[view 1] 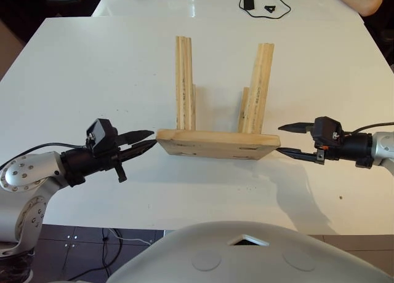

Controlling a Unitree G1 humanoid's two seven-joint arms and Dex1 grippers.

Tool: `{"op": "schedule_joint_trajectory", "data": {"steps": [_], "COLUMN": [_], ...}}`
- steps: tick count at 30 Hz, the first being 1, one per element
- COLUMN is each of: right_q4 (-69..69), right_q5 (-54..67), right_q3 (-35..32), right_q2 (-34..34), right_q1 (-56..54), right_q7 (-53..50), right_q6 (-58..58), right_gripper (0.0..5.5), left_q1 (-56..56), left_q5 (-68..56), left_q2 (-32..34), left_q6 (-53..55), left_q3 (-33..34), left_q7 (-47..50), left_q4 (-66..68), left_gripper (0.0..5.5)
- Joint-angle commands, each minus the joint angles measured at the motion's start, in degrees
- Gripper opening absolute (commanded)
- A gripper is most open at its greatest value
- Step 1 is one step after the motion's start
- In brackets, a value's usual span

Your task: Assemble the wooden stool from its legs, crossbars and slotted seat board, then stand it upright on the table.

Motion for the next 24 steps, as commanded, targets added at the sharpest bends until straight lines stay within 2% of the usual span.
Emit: {"op": "schedule_joint_trajectory", "data": {"steps": [1,5,9,17,21,24], "right_q4": [0.55,1.39,4.6,12.7,14.36,15.7], "right_q5": [2.72,3.59,3.0,-1.98,-1.77,-2.9], "right_q3": [2.79,2.51,3.01,7.16,9.0,11.74], "right_q2": [1.01,0.35,-0.1,-0.15,1.66,2.75], "right_q1": [0.08,0.04,-0.36,-0.8,-1.17,-2.5], "right_q7": [2.48,3.11,3.68,4.52,4.3,4.54], "right_q6": [-1.67,-1.86,-2.82,-7.77,-8.27,-8.93], "right_gripper": [2.67,2.67,2.67,3.78,3.78,3.78], "left_q1": [1.99,1.93,2.02,-1.34,-4.09,-7.15], "left_q5": [3.94,5.89,7.35,14.84,19.15,20.13], "left_q2": [0.95,1.79,2.88,2.2,0.89,-3.3], "left_q6": [-4.2,-6.04,-7.12,-14.02,-20.06,-23.36], "left_q3": [-5.71,-5.78,-6.53,-10.22,-12.7,-14.09], "left_q7": [-5.29,-6.31,-8.42,-8.13,-7.5,-4.36], "left_q4": [2.37,4.78,6.62,14.68,18.85,21.79], "left_gripper": [1.1,1.1,1.65,2.89,2.89,2.89]}}
